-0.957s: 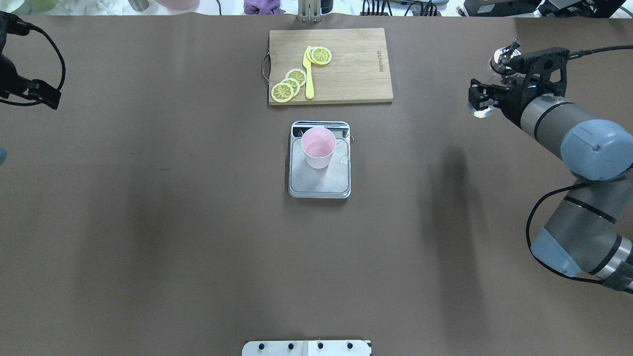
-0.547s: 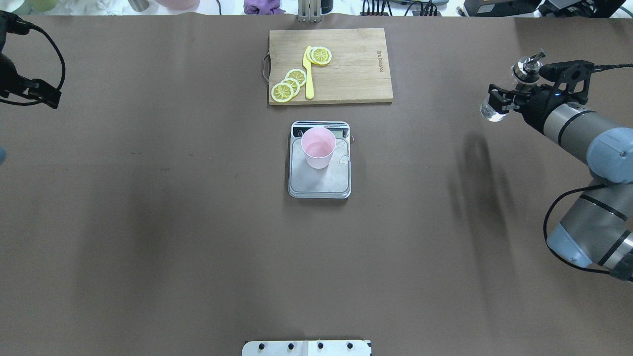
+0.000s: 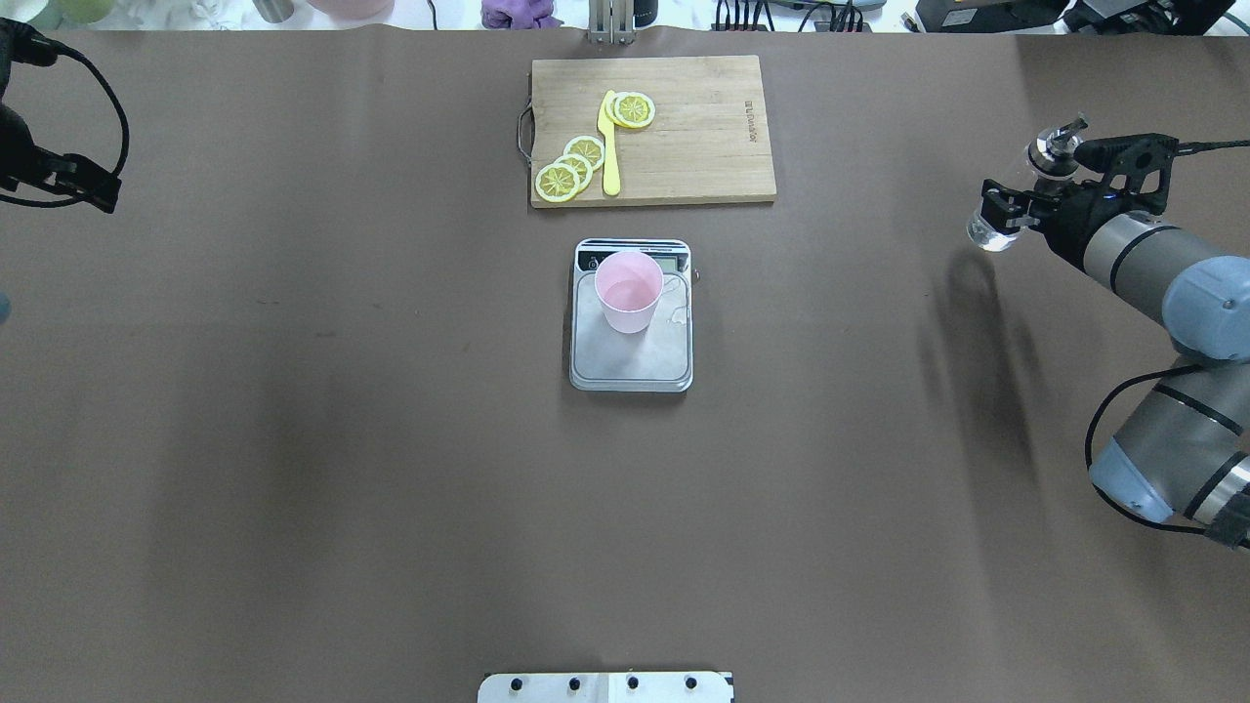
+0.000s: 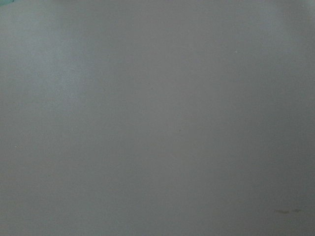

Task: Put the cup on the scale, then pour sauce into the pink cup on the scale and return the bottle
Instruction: 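Lower the bottle onto the table with the right gripper, then open the right gripper and withdraw it from the bottle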

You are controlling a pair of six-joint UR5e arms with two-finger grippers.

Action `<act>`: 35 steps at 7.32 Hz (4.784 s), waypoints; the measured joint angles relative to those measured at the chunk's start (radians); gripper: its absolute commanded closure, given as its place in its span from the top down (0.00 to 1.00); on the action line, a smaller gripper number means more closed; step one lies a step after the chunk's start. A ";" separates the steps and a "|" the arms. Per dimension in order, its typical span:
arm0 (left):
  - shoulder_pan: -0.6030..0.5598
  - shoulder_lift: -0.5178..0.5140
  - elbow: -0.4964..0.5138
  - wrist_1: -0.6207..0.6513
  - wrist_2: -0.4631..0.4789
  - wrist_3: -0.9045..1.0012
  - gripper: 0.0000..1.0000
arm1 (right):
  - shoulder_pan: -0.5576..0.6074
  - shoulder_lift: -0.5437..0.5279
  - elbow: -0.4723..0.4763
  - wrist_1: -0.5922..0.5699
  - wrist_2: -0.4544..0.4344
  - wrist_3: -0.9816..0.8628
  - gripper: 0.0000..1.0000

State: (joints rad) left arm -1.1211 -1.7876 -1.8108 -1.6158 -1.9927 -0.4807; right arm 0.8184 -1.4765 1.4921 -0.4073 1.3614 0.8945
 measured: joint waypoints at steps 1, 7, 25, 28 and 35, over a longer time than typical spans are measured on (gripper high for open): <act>0.000 0.000 0.001 0.000 0.000 0.000 0.98 | -0.001 0.001 -0.009 -0.001 0.000 0.003 0.00; 0.001 0.000 0.006 0.001 0.002 -0.001 0.98 | -0.001 0.000 -0.032 0.002 0.002 0.012 0.00; 0.001 0.001 0.013 0.001 0.002 -0.001 0.98 | -0.001 0.003 -0.047 0.007 0.041 0.001 1.00; 0.001 0.001 0.014 0.001 0.002 -0.001 0.98 | 0.000 -0.028 -0.008 0.007 0.043 0.002 1.00; 0.002 0.001 0.032 0.000 0.007 0.001 0.98 | 0.130 -0.213 0.265 -0.025 0.396 0.009 1.00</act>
State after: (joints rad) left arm -1.1196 -1.7871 -1.7788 -1.6156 -1.9859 -0.4802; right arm 0.9487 -1.6896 1.7575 -0.4325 1.7579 0.9032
